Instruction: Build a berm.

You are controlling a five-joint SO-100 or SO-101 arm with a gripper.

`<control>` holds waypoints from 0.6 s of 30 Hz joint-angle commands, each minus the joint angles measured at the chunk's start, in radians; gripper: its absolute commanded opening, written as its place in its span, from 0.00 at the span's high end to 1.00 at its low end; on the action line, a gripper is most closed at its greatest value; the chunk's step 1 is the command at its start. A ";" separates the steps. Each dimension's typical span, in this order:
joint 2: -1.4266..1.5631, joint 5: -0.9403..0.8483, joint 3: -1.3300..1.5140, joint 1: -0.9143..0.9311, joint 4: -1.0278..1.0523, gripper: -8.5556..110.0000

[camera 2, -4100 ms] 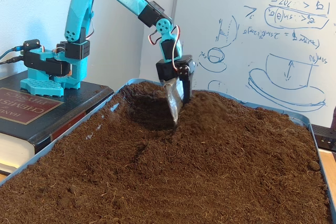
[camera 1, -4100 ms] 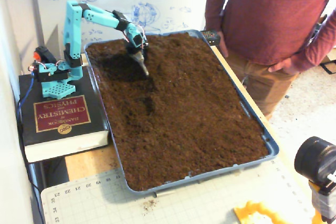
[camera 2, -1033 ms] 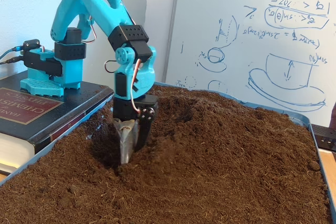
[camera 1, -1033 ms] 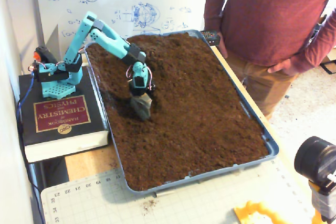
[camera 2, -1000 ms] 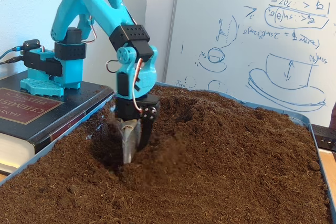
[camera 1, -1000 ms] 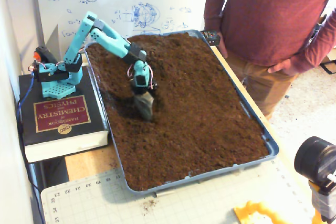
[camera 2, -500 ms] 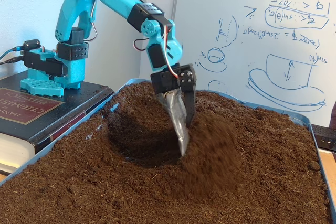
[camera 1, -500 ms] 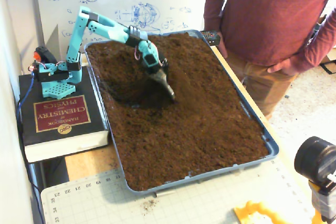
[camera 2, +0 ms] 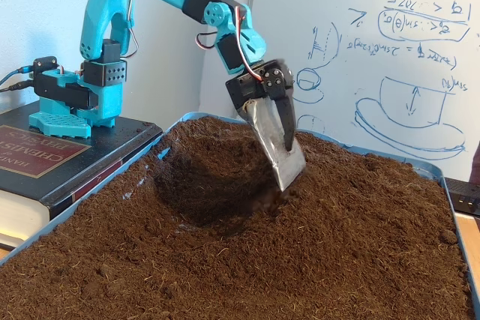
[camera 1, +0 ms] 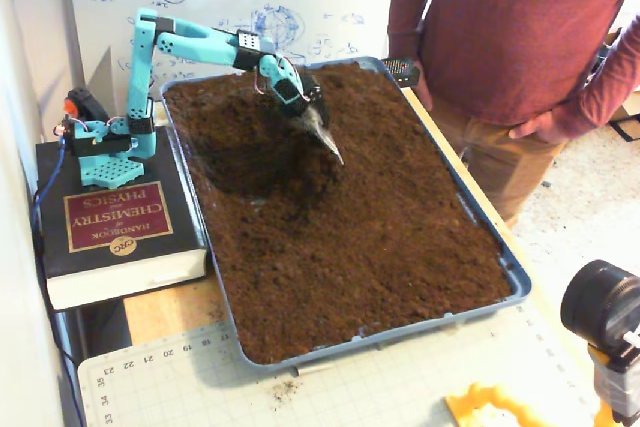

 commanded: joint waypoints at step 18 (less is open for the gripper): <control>-0.811 0.281 -1.578 -0.166 -0.029 0.92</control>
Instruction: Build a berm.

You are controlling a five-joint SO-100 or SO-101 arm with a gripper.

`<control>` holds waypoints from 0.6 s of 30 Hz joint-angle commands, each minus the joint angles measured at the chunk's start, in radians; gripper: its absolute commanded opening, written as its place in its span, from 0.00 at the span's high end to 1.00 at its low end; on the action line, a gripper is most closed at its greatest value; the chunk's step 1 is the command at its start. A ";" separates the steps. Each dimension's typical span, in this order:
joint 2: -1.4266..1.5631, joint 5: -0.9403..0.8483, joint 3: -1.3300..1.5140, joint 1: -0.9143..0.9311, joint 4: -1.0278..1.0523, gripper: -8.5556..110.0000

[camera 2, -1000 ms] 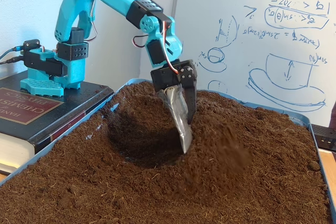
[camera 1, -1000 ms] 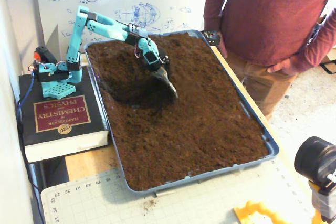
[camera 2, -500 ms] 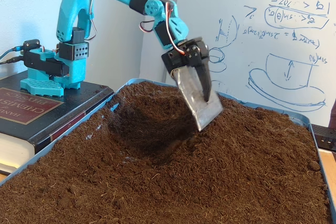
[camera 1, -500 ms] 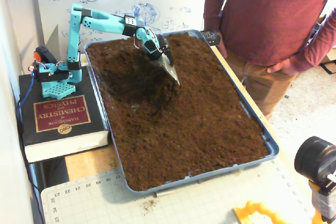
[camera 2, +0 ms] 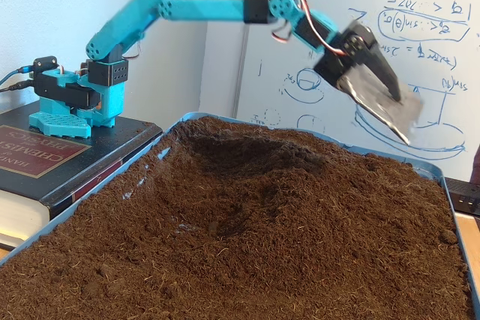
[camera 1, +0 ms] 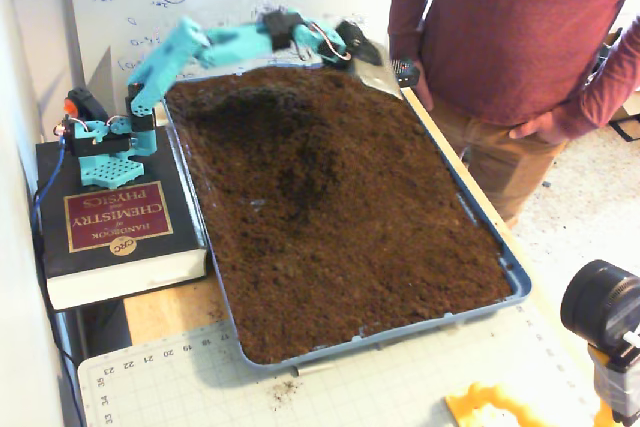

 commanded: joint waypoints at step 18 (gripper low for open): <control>-0.681 -0.305 -0.565 0.199 -0.347 0.92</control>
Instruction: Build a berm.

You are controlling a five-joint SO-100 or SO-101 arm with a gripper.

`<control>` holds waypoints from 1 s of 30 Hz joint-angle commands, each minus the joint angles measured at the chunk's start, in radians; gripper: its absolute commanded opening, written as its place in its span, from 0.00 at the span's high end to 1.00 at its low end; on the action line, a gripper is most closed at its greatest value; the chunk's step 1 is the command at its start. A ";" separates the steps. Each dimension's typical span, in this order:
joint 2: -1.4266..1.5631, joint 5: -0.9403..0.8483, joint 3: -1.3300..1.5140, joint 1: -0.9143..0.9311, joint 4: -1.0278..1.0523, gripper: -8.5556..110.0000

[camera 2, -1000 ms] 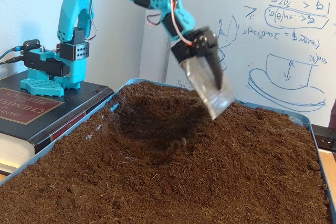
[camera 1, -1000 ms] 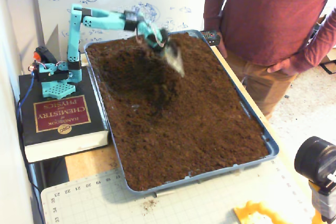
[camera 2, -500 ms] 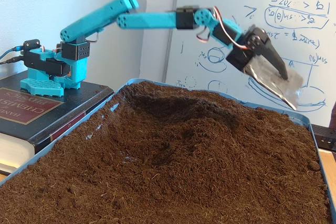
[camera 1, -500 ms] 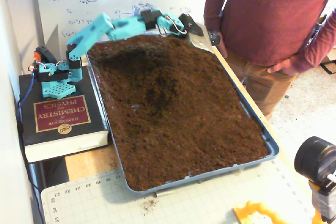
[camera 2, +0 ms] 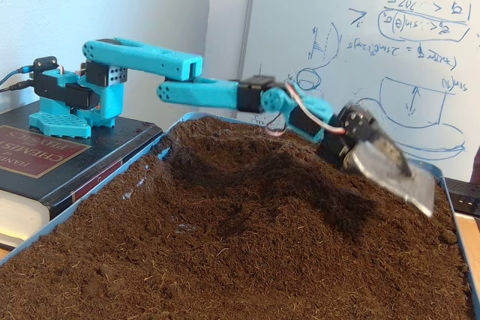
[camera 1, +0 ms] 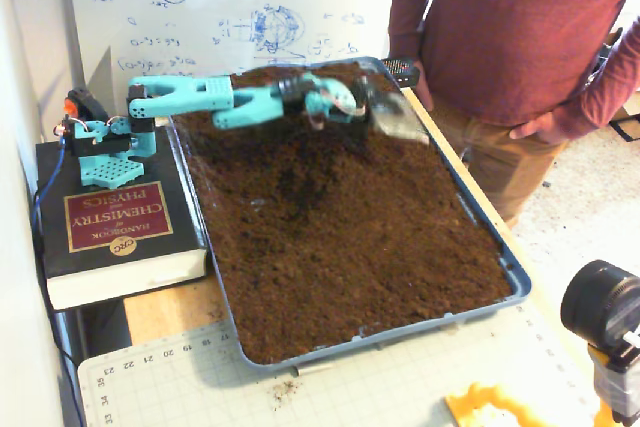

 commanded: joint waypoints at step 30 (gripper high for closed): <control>0.489 0.002 0.615 0.017 0.612 0.93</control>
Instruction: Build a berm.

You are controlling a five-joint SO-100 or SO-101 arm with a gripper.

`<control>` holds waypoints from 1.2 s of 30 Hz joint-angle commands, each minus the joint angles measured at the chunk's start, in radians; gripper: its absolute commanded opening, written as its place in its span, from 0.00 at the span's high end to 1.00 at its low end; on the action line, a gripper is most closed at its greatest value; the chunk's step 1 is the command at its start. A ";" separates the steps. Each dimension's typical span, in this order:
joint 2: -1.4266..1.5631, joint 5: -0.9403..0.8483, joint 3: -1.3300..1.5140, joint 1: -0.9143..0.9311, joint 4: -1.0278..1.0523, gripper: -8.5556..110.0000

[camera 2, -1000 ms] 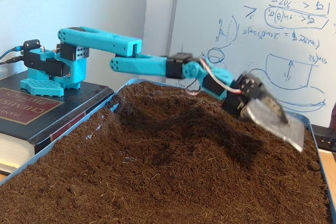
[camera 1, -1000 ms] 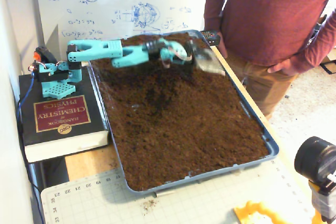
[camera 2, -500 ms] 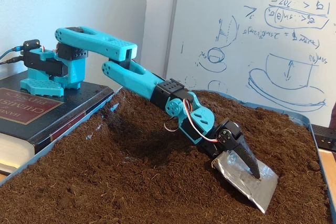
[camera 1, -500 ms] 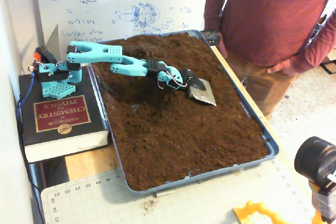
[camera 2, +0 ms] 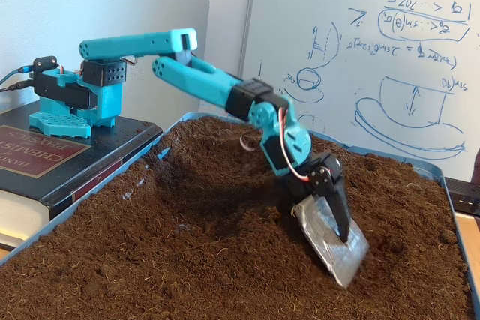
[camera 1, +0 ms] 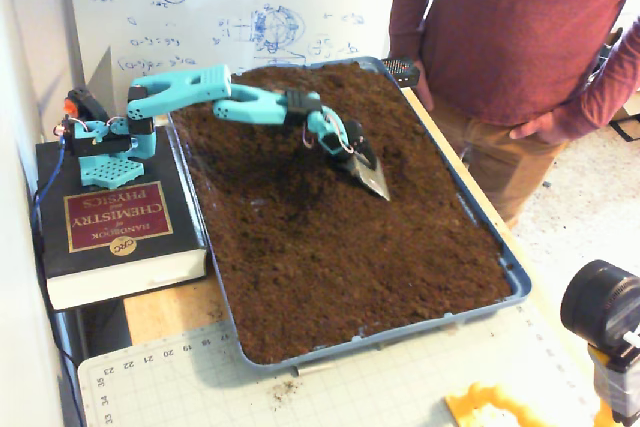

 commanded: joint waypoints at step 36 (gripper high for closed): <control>0.612 0.089 0.057 0.046 0.568 0.92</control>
